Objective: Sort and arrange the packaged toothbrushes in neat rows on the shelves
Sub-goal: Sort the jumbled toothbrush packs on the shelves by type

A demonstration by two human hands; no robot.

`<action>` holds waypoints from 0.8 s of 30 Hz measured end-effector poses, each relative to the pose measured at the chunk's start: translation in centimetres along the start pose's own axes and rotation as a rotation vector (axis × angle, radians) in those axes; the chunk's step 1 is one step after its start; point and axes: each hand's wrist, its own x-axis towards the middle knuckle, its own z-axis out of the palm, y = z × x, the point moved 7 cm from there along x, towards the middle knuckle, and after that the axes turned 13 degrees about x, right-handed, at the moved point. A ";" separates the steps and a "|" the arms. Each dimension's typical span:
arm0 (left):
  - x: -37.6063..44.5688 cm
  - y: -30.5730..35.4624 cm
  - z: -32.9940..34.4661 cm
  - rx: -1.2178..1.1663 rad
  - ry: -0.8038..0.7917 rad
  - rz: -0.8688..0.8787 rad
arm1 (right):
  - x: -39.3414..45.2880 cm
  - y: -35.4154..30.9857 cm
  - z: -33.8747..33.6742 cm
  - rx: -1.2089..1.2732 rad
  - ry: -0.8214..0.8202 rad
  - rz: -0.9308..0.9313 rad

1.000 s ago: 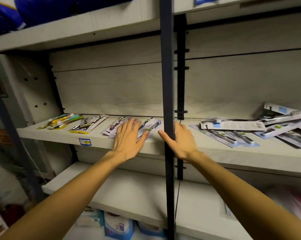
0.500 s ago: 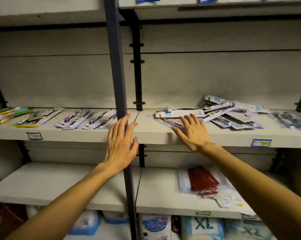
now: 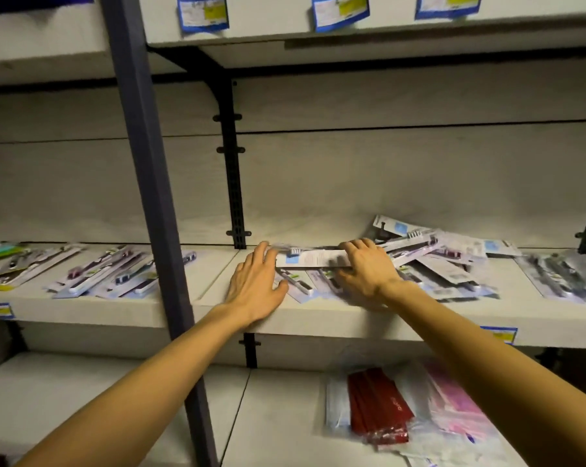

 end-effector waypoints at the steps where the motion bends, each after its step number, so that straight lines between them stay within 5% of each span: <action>1: 0.9 0.1 0.5 -0.010 -0.017 -0.027 | 0.9 0.3 0.2 0.005 -0.004 -0.012; 10: 6.4 -0.4 3.7 -0.059 0.021 -0.150 | 3.9 2.9 3.6 0.012 -0.016 -0.154; 16: 5.7 -2.3 1.8 -0.059 0.276 -0.389 | 4.3 3.6 2.8 0.121 0.056 -0.115; 24: 3.5 -5.5 0.6 -0.416 0.488 -0.670 | 3.3 4.4 1.2 0.400 0.180 -0.038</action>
